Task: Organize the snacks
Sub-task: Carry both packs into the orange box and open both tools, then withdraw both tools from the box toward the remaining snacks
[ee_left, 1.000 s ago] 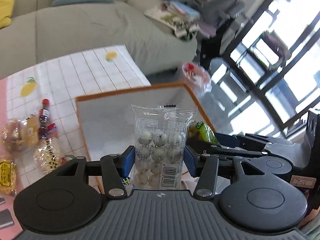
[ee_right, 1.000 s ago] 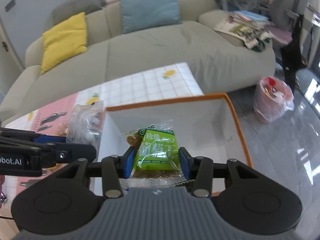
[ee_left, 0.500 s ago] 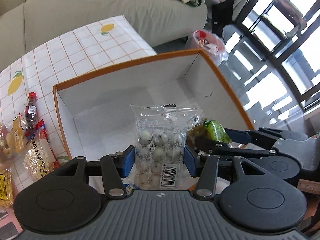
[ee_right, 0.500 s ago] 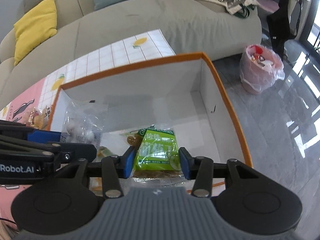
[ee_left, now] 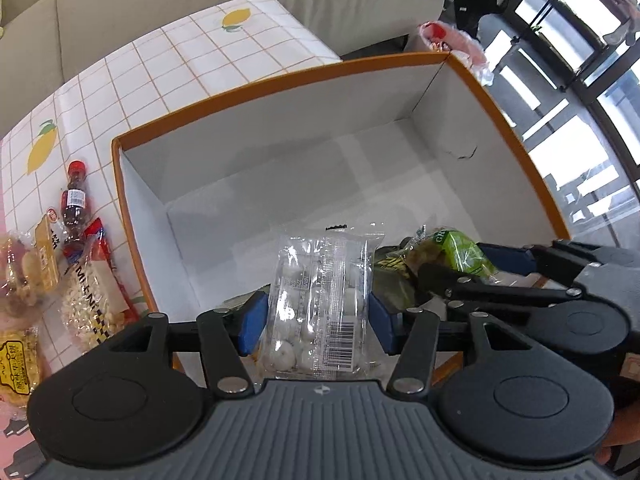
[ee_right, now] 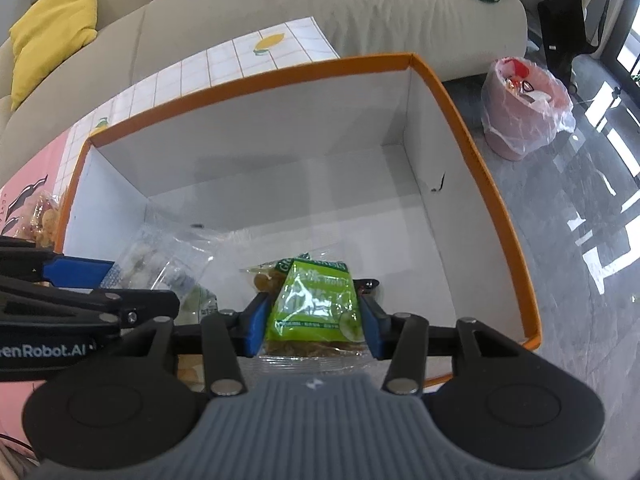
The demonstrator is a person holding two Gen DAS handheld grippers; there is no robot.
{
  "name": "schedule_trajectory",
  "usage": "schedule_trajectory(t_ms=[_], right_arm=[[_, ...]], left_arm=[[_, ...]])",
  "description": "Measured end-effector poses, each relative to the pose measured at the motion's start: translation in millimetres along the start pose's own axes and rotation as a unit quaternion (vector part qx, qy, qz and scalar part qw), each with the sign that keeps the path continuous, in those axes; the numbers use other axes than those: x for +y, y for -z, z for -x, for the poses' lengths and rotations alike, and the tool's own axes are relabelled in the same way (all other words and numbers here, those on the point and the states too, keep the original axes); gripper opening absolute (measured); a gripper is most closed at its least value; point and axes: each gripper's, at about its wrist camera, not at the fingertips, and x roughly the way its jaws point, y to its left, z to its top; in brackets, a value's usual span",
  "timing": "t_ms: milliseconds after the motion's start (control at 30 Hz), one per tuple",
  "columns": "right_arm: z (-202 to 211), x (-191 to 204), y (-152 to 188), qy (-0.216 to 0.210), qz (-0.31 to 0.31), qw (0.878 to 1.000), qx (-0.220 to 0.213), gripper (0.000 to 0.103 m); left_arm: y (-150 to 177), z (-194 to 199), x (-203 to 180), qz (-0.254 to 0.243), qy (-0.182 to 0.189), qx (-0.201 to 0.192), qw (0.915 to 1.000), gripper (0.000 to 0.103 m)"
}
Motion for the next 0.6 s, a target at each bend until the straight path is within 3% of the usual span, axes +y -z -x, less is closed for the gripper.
schedule_trajectory(t_ms=[200, 367, 600], right_arm=[[4, 2, 0, 0.012, 0.001, 1.000, -0.001, 0.051], [13, -1, -1, 0.023, -0.010, 1.000, -0.008, 0.063], [26, 2, 3, 0.031, -0.031, 0.999, -0.021, 0.078]], left_arm=[[2, 3, 2, -0.001, -0.007, -0.001, 1.0000, 0.070], [3, 17, 5, -0.002, 0.003, -0.021, 0.9998, 0.088], [11, 48, 10, 0.011, 0.029, -0.062, 0.9976, 0.088]])
